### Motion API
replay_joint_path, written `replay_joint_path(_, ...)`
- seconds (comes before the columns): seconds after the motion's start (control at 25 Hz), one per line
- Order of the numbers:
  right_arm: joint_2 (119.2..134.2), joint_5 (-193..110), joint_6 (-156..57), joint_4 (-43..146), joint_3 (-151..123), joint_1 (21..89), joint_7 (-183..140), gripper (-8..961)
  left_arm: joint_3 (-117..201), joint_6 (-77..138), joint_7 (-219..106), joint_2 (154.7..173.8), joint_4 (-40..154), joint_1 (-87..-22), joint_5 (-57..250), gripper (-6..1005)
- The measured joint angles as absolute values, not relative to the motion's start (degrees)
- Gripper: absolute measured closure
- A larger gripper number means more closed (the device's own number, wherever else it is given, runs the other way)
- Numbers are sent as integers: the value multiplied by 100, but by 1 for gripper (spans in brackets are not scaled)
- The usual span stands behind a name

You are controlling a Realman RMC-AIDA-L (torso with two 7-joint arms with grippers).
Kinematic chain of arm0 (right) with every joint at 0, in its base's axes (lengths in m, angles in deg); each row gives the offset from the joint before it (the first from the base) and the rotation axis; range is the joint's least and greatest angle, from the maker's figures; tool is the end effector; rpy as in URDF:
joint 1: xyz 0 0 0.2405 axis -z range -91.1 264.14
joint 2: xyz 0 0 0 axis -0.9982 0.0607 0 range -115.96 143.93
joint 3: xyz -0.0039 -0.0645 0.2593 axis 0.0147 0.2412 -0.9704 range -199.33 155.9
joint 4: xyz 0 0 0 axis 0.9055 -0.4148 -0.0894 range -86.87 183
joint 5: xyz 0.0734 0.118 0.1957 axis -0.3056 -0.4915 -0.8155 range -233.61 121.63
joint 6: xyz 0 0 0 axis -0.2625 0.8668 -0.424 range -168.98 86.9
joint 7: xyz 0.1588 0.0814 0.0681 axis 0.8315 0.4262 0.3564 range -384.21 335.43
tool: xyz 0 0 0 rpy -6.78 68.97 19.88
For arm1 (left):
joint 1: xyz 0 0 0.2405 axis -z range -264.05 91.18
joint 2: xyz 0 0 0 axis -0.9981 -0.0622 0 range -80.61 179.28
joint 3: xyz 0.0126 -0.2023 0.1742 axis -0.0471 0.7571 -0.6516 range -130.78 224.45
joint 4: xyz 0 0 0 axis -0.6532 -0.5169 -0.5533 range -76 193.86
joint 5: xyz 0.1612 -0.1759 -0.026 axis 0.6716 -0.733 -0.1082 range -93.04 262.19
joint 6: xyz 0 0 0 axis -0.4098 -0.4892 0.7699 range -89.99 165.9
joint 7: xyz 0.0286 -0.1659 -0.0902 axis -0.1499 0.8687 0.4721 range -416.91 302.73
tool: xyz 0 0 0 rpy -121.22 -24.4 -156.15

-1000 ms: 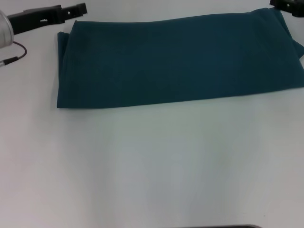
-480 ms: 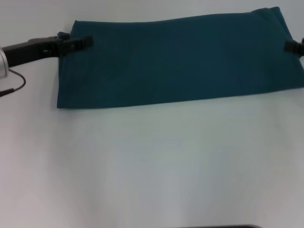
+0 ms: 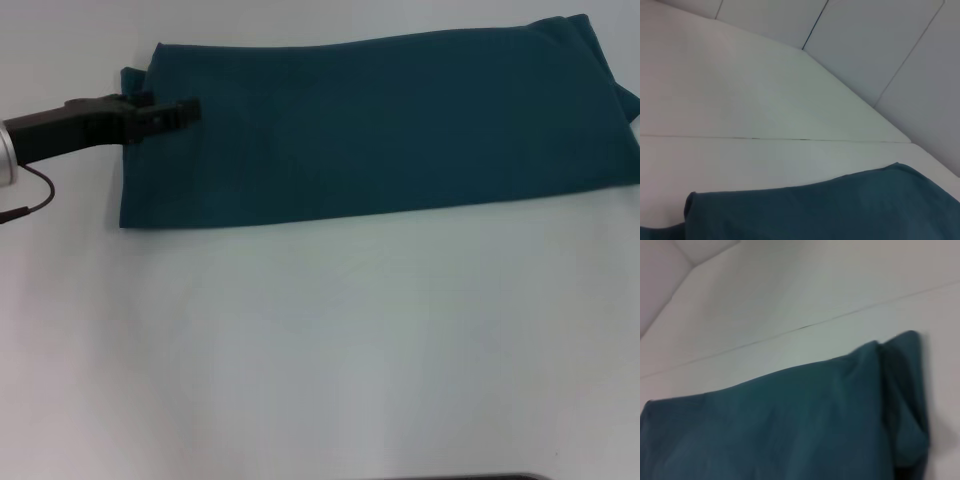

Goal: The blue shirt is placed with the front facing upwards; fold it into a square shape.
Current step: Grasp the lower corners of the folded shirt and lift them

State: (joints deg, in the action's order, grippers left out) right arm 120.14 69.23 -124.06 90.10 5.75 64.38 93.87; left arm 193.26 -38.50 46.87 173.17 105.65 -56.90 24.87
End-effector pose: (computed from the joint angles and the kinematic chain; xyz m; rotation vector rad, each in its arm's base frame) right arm 0.4119 0.3632 0.1037 -2.0378 1.5158 0.4866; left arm -0.2935 0.4107 -0.0297 -2.3438 -1.1535 -0.6557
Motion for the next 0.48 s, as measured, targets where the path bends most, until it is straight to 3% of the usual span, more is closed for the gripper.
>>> replay_joint_path(0.48, 12066, 7336, -12034, 8559, 622, 6220, 9504, 98, 19315, -3801, 4626, 17317, 10542, -5653, 2487, 140)
